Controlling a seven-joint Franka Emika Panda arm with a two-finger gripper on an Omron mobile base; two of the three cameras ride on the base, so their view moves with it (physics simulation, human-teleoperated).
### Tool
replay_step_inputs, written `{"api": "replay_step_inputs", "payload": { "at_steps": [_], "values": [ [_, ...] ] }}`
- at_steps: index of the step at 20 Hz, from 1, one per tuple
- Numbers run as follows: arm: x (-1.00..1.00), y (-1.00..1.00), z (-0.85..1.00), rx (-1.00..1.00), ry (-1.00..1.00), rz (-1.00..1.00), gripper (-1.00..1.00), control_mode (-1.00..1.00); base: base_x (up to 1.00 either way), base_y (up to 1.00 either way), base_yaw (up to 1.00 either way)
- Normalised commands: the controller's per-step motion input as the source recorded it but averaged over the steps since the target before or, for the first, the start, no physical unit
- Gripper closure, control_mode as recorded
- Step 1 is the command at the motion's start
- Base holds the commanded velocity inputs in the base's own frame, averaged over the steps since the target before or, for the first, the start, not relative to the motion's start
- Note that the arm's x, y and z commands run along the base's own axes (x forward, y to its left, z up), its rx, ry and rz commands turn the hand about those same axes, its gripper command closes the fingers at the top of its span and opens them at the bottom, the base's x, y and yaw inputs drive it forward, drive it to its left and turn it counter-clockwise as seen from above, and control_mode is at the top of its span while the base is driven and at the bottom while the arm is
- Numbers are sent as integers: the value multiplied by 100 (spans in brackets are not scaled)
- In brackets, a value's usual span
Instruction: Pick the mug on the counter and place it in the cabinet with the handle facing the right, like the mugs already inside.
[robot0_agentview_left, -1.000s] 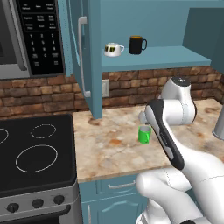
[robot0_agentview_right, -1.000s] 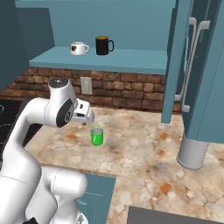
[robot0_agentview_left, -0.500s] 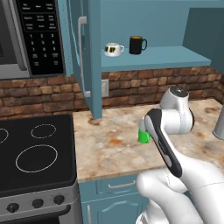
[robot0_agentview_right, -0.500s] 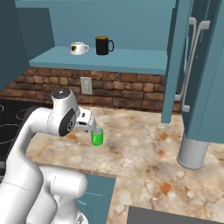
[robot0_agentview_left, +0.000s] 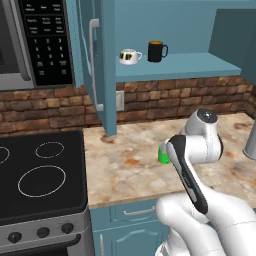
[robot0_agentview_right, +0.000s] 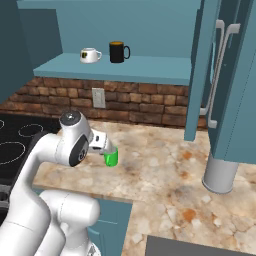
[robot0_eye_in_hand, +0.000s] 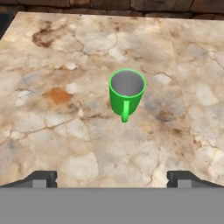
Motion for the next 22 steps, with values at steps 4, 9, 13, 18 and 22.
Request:
{"api": "replay_step_inputs", "payload": {
  "at_steps": [4, 9, 13, 18, 22],
  "values": [
    [0, -17, -22, 0, -8, 0, -100, -100, 0, 0, 0],
    [0, -8, -31, 0, -3, 0, -100, -100, 0, 0, 0],
    [2, -4, -30, 0, 0, 0, -100, -100, 0, 0, 0],
    [9, -2, -18, 0, 0, 0, -100, -100, 0, 0, 0],
    [19, 0, -8, 0, 0, 0, -100, -100, 0, 0, 0]
  ]
}}
